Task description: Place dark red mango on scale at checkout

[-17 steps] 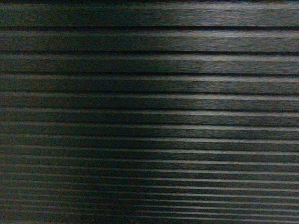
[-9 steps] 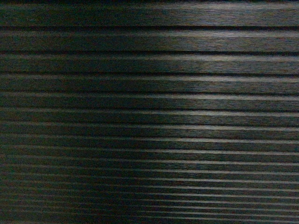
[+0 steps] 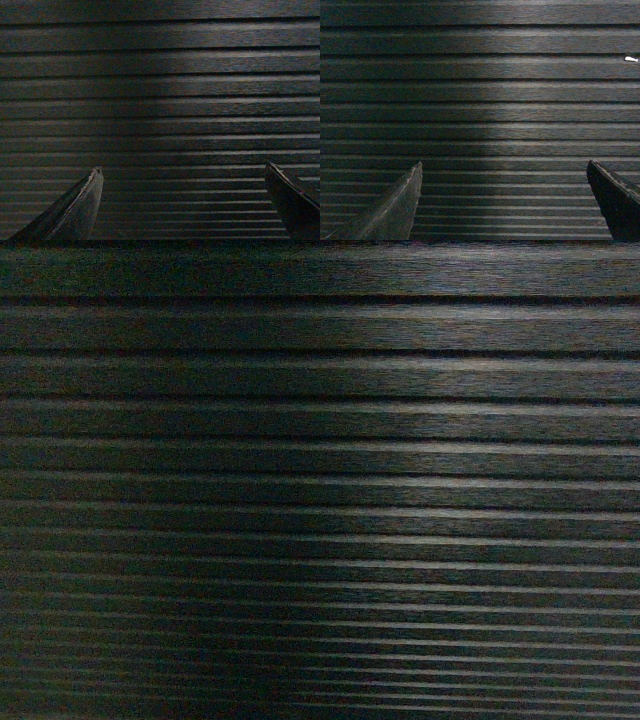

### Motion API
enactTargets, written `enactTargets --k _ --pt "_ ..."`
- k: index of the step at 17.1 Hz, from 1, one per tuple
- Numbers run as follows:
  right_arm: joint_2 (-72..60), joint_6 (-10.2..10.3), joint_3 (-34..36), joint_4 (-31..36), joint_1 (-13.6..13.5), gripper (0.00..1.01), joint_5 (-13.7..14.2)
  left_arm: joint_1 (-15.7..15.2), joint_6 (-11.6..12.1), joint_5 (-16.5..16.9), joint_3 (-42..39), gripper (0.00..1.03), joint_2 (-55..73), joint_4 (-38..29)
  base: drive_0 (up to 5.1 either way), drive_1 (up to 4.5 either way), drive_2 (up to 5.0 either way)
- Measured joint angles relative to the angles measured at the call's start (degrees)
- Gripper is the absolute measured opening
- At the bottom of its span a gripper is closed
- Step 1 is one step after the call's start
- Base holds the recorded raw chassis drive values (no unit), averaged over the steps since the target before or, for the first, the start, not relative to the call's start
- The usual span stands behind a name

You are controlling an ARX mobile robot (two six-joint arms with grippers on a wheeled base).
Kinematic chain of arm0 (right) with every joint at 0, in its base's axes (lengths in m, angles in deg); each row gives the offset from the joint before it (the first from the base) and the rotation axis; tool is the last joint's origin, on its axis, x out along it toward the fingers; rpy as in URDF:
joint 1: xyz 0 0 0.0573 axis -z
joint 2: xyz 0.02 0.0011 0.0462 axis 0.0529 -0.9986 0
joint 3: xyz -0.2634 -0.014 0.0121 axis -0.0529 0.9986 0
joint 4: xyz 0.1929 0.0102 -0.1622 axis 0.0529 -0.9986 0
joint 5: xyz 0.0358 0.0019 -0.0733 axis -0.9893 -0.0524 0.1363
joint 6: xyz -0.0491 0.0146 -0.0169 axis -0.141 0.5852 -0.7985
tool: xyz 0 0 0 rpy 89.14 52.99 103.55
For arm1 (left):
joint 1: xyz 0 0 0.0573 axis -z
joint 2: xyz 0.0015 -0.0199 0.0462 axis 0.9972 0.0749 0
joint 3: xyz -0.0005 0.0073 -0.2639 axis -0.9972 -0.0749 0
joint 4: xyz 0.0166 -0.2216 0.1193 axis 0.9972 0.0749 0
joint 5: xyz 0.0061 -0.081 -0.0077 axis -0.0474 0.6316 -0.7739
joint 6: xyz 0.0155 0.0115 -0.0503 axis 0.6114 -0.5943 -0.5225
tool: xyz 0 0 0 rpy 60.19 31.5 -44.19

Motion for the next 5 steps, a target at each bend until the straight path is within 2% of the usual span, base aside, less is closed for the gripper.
enactTargets --k 5 --pt "0.0 0.0 0.0 0.0 0.0 0.98 0.0 0.0 0.0 0.0 0.0 0.98 0.0 0.0 0.0 0.0 0.0"
